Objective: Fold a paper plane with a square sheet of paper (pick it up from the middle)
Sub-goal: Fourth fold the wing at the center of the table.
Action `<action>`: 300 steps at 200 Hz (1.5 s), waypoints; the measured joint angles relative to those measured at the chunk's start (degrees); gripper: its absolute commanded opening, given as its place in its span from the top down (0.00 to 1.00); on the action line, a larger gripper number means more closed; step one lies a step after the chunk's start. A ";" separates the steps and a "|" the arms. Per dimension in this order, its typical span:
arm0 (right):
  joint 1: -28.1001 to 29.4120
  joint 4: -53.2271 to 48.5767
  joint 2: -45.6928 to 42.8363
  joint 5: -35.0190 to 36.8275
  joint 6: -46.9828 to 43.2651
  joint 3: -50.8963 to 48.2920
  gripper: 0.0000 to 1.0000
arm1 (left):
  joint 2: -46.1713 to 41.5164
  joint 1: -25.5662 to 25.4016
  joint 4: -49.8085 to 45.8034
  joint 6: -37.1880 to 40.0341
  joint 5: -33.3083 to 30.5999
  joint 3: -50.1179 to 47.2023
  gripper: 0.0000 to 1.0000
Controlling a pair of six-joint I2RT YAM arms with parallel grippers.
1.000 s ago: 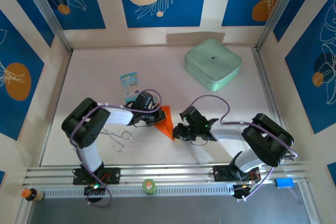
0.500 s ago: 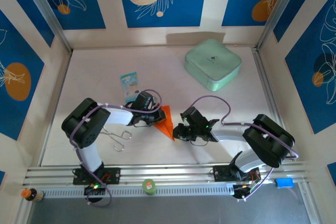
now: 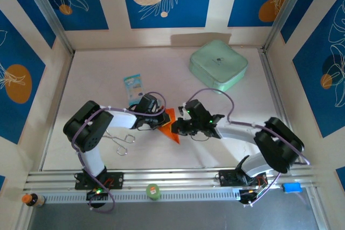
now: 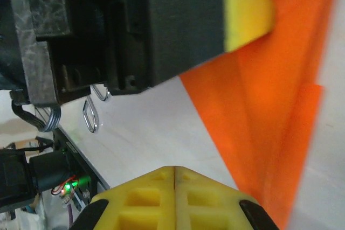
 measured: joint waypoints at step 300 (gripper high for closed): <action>-0.04 7.89 4.33 -0.57 1.81 -8.81 0.94 | 0.02 0.00 -0.04 -0.42 0.02 0.00 0.98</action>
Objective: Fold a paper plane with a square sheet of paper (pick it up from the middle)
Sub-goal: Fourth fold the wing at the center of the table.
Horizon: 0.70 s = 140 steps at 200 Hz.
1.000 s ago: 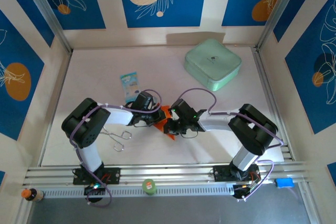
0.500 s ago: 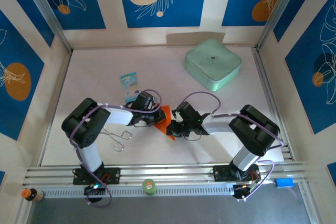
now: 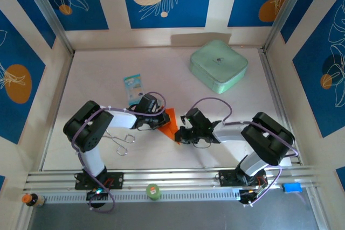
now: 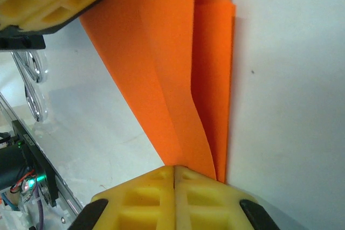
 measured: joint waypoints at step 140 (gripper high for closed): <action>1.90 -0.83 -10.67 2.60 1.75 -9.03 0.94 | 0.00 -0.46 -0.24 -0.20 0.90 -0.11 0.98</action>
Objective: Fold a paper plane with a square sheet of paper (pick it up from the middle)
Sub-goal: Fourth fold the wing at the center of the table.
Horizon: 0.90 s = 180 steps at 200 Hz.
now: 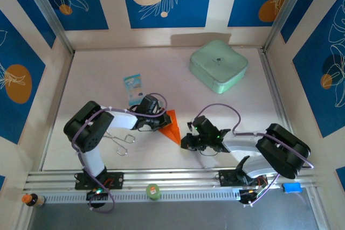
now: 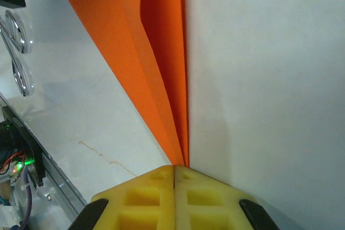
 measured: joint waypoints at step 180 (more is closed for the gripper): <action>-3.41 -9.94 13.16 -1.29 -2.45 18.82 0.94 | 0.00 0.00 0.26 0.02 -0.04 -0.11 0.98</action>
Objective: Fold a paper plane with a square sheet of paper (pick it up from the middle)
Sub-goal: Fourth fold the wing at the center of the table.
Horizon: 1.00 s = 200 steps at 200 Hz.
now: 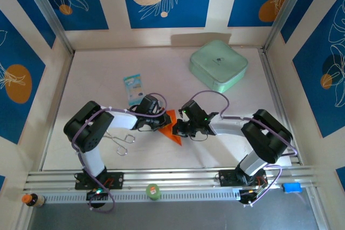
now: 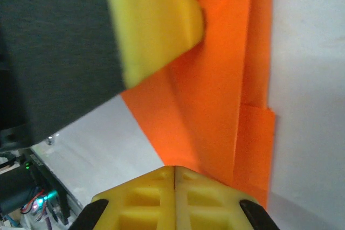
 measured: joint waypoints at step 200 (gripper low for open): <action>-0.44 11.23 -0.44 -1.11 5.03 -8.20 1.00 | -7.10 -0.76 -7.96 4.09 -1.77 0.20 0.96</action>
